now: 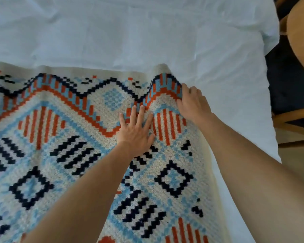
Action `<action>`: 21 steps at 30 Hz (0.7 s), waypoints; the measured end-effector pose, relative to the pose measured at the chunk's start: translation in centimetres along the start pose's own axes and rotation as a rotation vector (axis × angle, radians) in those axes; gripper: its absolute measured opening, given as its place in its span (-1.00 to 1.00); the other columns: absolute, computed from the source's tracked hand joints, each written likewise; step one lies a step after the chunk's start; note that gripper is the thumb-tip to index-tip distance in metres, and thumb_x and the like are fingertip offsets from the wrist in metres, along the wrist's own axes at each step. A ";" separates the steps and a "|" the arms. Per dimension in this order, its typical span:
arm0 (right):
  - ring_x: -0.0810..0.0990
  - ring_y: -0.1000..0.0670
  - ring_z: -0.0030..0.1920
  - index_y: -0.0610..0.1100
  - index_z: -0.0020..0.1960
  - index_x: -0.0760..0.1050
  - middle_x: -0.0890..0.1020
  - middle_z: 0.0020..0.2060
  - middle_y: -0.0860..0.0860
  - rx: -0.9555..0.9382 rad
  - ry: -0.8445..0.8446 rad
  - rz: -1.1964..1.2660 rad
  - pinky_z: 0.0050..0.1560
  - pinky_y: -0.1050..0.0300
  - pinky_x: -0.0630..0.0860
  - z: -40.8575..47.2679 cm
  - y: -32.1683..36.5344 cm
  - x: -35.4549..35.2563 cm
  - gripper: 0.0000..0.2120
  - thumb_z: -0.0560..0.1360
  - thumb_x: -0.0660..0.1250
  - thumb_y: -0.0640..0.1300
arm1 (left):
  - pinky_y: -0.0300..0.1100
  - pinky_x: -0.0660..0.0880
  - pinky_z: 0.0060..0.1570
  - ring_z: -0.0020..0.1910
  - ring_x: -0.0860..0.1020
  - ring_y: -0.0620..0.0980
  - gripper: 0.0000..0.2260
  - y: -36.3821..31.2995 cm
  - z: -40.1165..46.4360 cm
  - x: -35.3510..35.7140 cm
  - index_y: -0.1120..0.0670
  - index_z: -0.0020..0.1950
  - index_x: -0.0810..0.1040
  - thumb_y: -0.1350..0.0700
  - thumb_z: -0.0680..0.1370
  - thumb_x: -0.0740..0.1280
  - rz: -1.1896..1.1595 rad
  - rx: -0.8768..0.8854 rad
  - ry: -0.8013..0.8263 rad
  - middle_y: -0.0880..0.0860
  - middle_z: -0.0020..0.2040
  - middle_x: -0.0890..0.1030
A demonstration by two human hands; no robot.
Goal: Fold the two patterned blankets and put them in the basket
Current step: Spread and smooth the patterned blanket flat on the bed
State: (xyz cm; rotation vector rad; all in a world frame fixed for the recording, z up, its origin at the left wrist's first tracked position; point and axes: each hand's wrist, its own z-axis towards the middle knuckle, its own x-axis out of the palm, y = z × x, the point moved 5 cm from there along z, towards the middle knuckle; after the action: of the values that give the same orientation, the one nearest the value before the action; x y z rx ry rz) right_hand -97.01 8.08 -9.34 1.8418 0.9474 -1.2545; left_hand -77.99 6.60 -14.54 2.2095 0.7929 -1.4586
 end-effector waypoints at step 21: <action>0.31 -0.27 0.21 -0.20 0.38 0.21 0.31 0.27 -0.28 0.085 -0.180 -0.363 0.14 -0.14 0.30 -4.7 -3.2 -4.1 -0.40 0.40 0.34 -0.23 | 0.37 -0.08 0.40 0.53 -0.21 0.23 -0.41 -3.7 0.3 -3.9 -0.07 0.54 -0.30 -0.23 0.60 -0.15 -0.089 -0.011 -0.082 0.15 0.56 -0.27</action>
State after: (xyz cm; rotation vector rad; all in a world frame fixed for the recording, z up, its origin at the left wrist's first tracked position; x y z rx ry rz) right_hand -98.81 12.98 -4.62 1.6304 1.1776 -1.6716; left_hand -81.77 8.29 -11.10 2.1162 0.8798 -1.5725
